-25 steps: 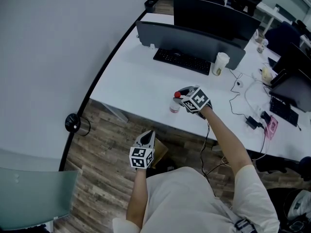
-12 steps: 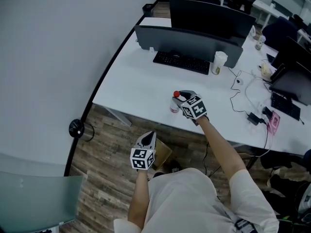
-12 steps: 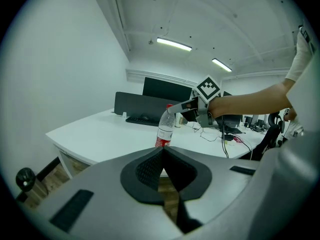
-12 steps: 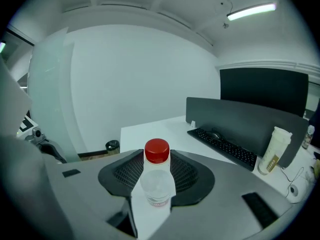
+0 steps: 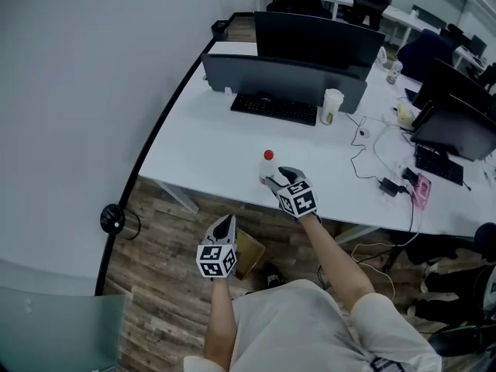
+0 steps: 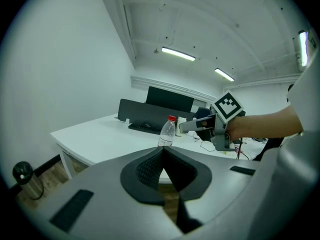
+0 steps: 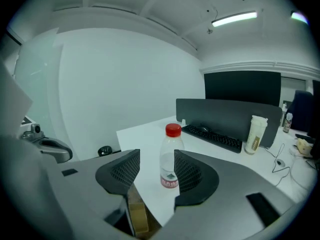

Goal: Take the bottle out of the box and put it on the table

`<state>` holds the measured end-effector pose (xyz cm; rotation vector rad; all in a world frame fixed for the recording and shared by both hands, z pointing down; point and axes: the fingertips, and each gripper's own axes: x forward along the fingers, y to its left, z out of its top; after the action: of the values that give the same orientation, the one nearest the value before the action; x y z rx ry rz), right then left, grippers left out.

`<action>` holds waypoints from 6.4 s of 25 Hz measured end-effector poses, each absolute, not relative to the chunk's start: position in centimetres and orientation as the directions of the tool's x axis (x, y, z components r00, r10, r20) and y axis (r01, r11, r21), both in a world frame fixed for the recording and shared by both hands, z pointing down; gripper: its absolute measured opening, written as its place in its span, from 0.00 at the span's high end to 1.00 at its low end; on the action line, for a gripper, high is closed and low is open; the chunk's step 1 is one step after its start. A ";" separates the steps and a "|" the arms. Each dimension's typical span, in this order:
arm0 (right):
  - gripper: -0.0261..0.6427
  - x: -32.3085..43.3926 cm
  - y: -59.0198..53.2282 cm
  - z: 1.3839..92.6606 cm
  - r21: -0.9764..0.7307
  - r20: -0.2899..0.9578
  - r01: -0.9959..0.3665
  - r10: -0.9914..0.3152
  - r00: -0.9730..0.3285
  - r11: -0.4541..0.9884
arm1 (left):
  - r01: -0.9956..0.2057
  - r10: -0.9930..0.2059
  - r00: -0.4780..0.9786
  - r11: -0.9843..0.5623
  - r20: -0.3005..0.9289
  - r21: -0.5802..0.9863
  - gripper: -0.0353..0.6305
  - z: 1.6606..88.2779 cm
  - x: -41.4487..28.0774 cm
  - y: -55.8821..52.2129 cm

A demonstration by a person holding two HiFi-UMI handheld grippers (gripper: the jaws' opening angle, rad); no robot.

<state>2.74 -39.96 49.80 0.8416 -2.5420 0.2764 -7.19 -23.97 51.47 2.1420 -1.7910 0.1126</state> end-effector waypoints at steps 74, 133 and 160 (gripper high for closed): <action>0.89 11.1 -12.9 48.7 -0.175 0.322 -0.752 -0.685 -0.654 0.636 | -0.945 -0.929 0.314 -0.286 0.194 0.158 0.93 48.4 -2.9 -8.7; 0.90 13.0 -12.3 49.1 -0.167 0.333 -0.784 -0.715 -0.615 0.598 | -0.931 -0.915 0.357 -0.332 0.188 0.151 0.92 48.2 -1.2 -8.4; 0.90 13.4 -12.3 49.0 -0.166 0.332 -0.773 -0.703 -0.629 0.613 | -0.935 -0.916 0.349 -0.327 0.197 0.137 0.93 48.2 -0.5 -8.4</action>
<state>13.38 -12.29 49.00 1.2131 -2.6054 0.4327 -0.55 -8.42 48.20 2.3862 -1.6696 0.1221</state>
